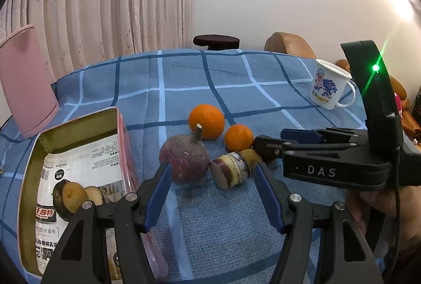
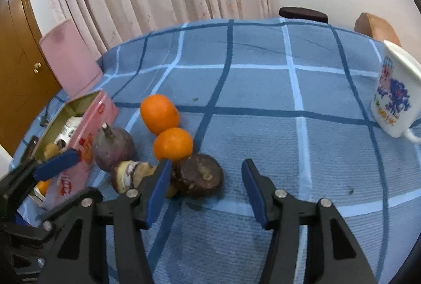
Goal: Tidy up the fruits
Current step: 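Grasp a dark brown round fruit with the right tool while the left tool grasps a striped root piece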
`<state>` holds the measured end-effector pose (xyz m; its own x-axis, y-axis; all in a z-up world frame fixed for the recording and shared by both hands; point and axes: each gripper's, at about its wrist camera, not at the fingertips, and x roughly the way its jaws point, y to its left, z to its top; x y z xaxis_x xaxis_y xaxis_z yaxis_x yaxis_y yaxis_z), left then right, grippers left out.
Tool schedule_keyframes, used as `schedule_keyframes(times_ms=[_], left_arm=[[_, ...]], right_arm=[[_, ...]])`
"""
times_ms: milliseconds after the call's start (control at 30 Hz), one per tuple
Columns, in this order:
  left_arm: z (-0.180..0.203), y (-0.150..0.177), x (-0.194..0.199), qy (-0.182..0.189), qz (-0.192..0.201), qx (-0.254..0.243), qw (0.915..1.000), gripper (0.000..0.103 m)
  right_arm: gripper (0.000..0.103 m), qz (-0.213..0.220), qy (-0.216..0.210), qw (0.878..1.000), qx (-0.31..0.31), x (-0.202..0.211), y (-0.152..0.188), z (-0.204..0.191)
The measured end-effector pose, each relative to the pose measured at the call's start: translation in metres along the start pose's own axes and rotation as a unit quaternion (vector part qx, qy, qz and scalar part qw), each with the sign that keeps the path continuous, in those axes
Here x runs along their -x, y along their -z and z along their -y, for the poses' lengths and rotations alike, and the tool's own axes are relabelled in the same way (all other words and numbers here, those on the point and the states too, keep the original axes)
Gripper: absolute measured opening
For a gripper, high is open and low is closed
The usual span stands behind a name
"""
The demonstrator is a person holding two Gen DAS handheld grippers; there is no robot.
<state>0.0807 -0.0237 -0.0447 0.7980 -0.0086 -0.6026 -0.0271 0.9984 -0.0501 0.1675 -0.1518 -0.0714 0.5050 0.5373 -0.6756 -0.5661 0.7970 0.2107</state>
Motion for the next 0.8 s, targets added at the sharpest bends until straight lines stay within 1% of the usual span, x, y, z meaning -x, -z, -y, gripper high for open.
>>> schedule_keyframes(times_ms=[67, 100, 167, 233, 333, 367, 433, 467, 700, 733, 800], left_arm=[[0.003, 0.001, -0.002, 0.002, -0.005, -0.004, 1.0000, 0.066], [0.005, 0.001, -0.003, 0.003, -0.005, -0.006, 1.0000, 0.066], [0.008, 0.002, -0.002, 0.005, -0.004, -0.012, 0.9999, 0.066], [0.010, 0.002, -0.002, 0.006, -0.006, -0.015, 0.9998, 0.066], [0.015, 0.002, -0.005, 0.008, -0.013, -0.019, 0.9997, 0.065], [0.015, 0.002, -0.006, 0.005, -0.014, -0.020, 0.9997, 0.064], [0.016, 0.002, -0.007, -0.002, -0.016, -0.018, 0.9997, 0.054], [0.016, 0.003, -0.008, -0.003, -0.021, -0.016, 0.9996, 0.052], [0.023, 0.002, -0.029, 0.011, -0.066, 0.003, 0.9978, 0.050], [0.022, 0.002, -0.033, 0.017, -0.074, 0.012, 0.9971, 0.047], [0.020, -0.001, -0.037, 0.014, -0.078, 0.024, 0.9965, 0.044]], right_arm=[[0.043, -0.001, -0.014, 1.000, -0.004, 0.001, 0.001, 0.002], [0.042, -0.001, -0.023, 1.000, -0.008, 0.003, 0.002, 0.003], [0.041, 0.000, -0.028, 1.000, -0.013, 0.005, 0.005, 0.005], [0.041, 0.004, -0.024, 1.000, -0.015, 0.009, 0.006, 0.007], [0.041, 0.025, -0.009, 1.000, -0.014, 0.017, 0.008, 0.005], [0.041, 0.032, -0.002, 0.999, -0.014, 0.020, 0.008, 0.005], [0.041, 0.048, 0.005, 0.999, -0.014, 0.027, 0.009, 0.005], [0.041, 0.053, 0.007, 0.998, -0.014, 0.029, 0.009, 0.005], [0.041, 0.067, 0.005, 0.998, -0.015, 0.035, 0.010, 0.005], [0.041, 0.068, 0.004, 0.998, -0.016, 0.035, 0.010, 0.006], [0.041, 0.067, 0.003, 0.998, -0.017, 0.035, 0.010, 0.006]])
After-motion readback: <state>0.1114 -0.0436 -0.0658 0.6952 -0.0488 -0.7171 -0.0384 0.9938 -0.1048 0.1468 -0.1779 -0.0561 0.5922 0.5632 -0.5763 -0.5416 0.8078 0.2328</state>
